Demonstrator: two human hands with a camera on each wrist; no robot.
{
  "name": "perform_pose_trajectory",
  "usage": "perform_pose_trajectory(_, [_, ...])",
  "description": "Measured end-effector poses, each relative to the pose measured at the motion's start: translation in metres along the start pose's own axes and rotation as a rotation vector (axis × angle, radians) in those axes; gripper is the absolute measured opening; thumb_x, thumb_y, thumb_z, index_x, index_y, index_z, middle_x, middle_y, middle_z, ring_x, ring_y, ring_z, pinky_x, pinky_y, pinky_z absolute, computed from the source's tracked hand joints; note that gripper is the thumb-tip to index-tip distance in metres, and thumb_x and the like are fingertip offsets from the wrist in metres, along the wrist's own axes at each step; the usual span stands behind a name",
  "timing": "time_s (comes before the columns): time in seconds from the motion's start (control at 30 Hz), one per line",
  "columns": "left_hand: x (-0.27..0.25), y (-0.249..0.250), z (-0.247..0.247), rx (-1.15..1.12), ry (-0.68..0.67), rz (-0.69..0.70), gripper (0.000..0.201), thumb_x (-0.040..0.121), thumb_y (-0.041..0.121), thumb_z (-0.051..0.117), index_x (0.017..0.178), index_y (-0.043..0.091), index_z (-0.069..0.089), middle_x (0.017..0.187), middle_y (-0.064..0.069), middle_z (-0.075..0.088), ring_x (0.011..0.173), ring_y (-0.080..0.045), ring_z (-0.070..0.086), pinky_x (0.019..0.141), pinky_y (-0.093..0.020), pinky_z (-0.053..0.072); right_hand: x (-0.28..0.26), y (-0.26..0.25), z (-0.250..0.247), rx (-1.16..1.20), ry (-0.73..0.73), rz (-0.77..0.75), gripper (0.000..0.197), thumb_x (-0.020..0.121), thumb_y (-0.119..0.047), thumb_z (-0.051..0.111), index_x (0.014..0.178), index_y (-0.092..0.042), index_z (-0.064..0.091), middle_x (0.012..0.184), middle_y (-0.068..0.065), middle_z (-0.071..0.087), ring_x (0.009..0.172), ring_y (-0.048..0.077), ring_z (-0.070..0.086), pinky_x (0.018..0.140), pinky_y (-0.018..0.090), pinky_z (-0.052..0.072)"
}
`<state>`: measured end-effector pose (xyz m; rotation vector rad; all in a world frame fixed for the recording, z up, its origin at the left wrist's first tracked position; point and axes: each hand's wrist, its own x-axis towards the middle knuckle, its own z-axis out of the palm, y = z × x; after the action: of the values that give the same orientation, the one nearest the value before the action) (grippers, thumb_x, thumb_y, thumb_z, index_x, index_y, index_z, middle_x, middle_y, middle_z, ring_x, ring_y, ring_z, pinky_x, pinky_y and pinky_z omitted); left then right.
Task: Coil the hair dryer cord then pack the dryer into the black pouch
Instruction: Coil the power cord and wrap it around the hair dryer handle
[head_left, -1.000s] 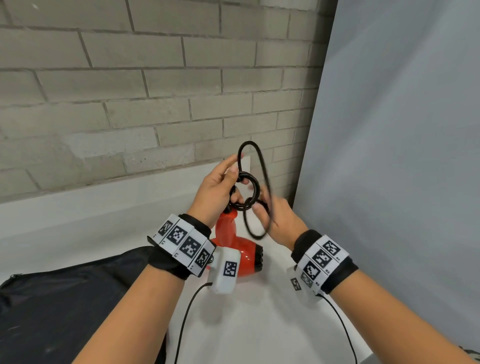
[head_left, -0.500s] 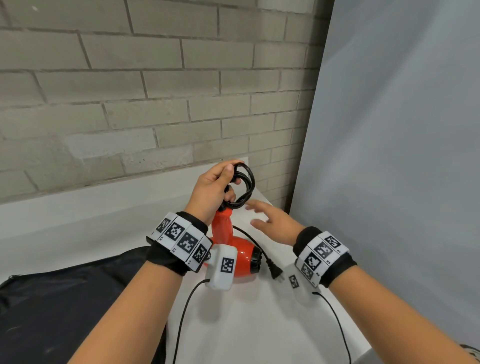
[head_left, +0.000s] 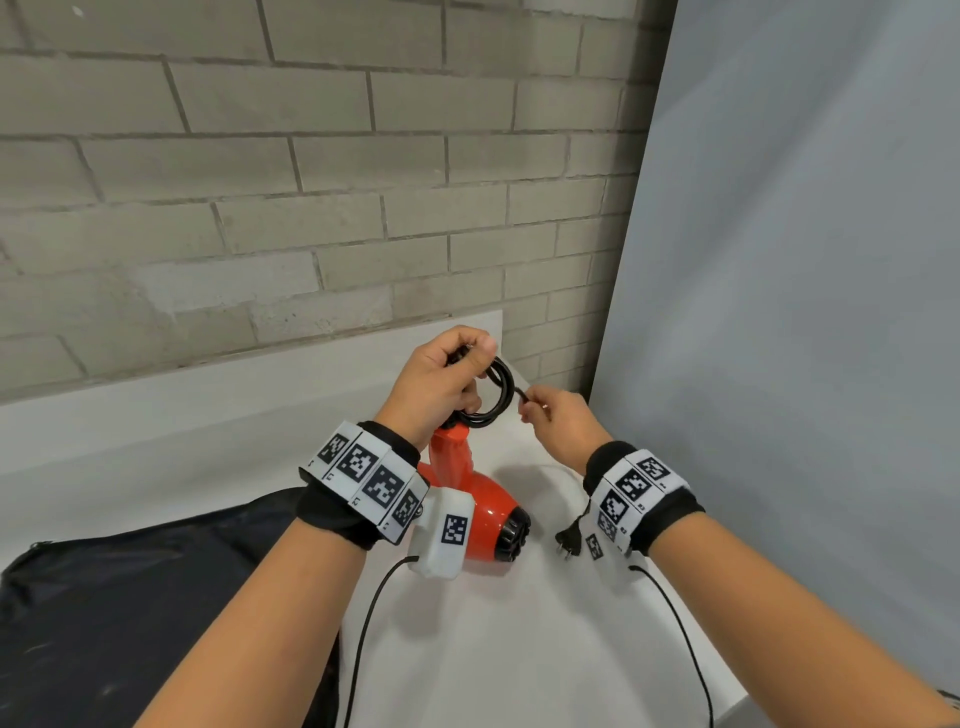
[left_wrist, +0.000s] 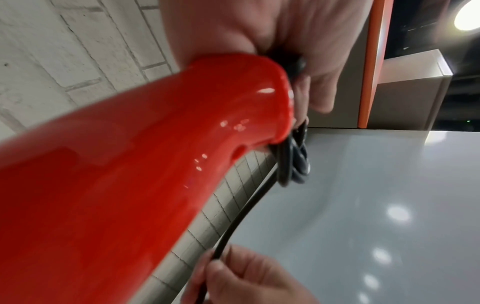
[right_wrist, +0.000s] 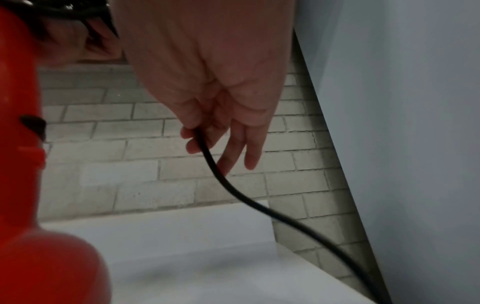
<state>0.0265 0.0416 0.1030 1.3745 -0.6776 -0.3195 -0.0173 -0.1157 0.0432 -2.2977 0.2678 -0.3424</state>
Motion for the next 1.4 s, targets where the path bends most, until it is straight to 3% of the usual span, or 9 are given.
perform_pose_trajectory(0.1, [0.0, -0.001, 0.003, 0.001, -0.04, 0.008, 0.017, 0.091, 0.009, 0.046, 0.077, 0.016, 0.05, 0.067, -0.004, 0.038, 0.034, -0.003, 0.028, 0.043, -0.017, 0.031, -0.005, -0.016, -0.009, 0.211, -0.062, -0.113, 0.017, 0.094, -0.005, 0.043, 0.089, -0.015, 0.055, 0.073, -0.002, 0.055, 0.067, 0.003, 0.052, 0.061, 0.01, 0.04])
perform_pose_trajectory(0.3, [0.001, 0.0, 0.0, 0.068, -0.177, -0.087, 0.021, 0.091, 0.007, 0.047, 0.102, 0.021, 0.058, 0.062, 0.002, 0.034, 0.041, -0.005, 0.027, 0.049, -0.018, 0.033, 0.006, -0.034, -0.042, 0.3, 0.185, -0.123, 0.039, 0.086, 0.007, 0.044, 0.065, -0.025, 0.054, 0.068, -0.006, 0.052, 0.067, 0.011, 0.047, 0.063, 0.016, 0.035])
perform_pose_trajectory(0.47, [0.001, 0.002, 0.008, 0.155, -0.265, -0.11, 0.025, 0.089, 0.006, 0.05, 0.108, 0.021, 0.06, 0.046, 0.014, 0.033, 0.042, -0.007, 0.028, 0.052, -0.023, 0.031, 0.006, -0.059, -0.063, 0.289, 0.298, -0.169, 0.039, 0.085, 0.004, 0.042, 0.065, -0.027, 0.054, 0.06, -0.006, 0.048, 0.049, -0.001, 0.042, 0.052, 0.012, 0.034])
perform_pose_trajectory(0.63, [-0.002, 0.009, 0.01, 0.218, -0.333, -0.12, 0.023, 0.089, 0.005, 0.05, 0.108, 0.013, 0.06, 0.085, -0.015, 0.056, 0.038, -0.004, 0.034, 0.046, -0.016, 0.034, -0.001, -0.068, -0.066, 0.319, 0.319, -0.242, 0.042, 0.081, 0.011, 0.039, 0.067, -0.027, 0.051, 0.058, -0.006, 0.041, 0.039, -0.004, 0.039, 0.045, 0.008, 0.031])
perform_pose_trajectory(0.97, [0.002, 0.0, 0.01, 0.083, -0.096, -0.082, 0.016, 0.09, 0.007, 0.05, 0.088, 0.019, 0.06, 0.061, 0.001, 0.038, 0.037, -0.004, 0.032, 0.047, -0.018, 0.038, -0.007, -0.002, -0.048, 0.302, 0.123, -0.075, 0.016, 0.091, -0.016, 0.053, 0.076, -0.018, 0.057, 0.074, 0.003, 0.052, 0.07, 0.013, 0.047, 0.07, 0.027, 0.04])
perform_pose_trajectory(1.07, [0.003, -0.002, 0.011, 0.064, -0.054, -0.041, 0.017, 0.09, 0.006, 0.049, 0.087, 0.02, 0.058, 0.058, 0.005, 0.041, 0.036, -0.003, 0.034, 0.046, -0.017, 0.039, -0.016, 0.024, -0.029, 0.294, -0.093, -0.023, 0.017, 0.086, -0.013, 0.06, 0.071, -0.019, 0.058, 0.072, -0.002, 0.055, 0.071, 0.013, 0.05, 0.073, 0.024, 0.04])
perform_pose_trajectory(1.2, [0.004, -0.001, 0.01, 0.031, -0.025, -0.022, 0.017, 0.091, 0.007, 0.047, 0.09, 0.02, 0.057, 0.065, 0.002, 0.035, 0.036, -0.002, 0.032, 0.047, -0.016, 0.04, -0.022, 0.057, -0.009, -0.049, -0.425, 0.078, 0.015, 0.079, -0.015, 0.068, 0.081, -0.029, 0.065, 0.104, -0.002, 0.059, 0.095, 0.008, 0.052, 0.087, 0.02, 0.037])
perform_pose_trajectory(1.3, [0.005, -0.002, 0.006, 0.001, -0.014, -0.021, 0.018, 0.092, 0.008, 0.046, 0.092, 0.021, 0.058, 0.065, 0.002, 0.033, 0.038, -0.003, 0.031, 0.047, -0.016, 0.04, -0.023, 0.072, 0.001, -0.123, -0.334, 0.146, 0.017, 0.08, -0.001, 0.062, 0.086, -0.016, 0.069, 0.097, -0.002, 0.061, 0.096, 0.012, 0.053, 0.082, 0.011, 0.04])
perform_pose_trajectory(1.4, [0.005, -0.002, 0.005, -0.032, -0.004, -0.022, 0.019, 0.091, 0.008, 0.046, 0.093, 0.021, 0.06, 0.067, 0.001, 0.035, 0.039, -0.003, 0.033, 0.046, -0.016, 0.04, -0.016, 0.073, -0.002, -0.192, -0.261, 0.23, 0.02, 0.083, 0.004, 0.053, 0.077, -0.013, 0.061, 0.092, 0.007, 0.062, 0.087, 0.017, 0.054, 0.075, 0.019, 0.041])
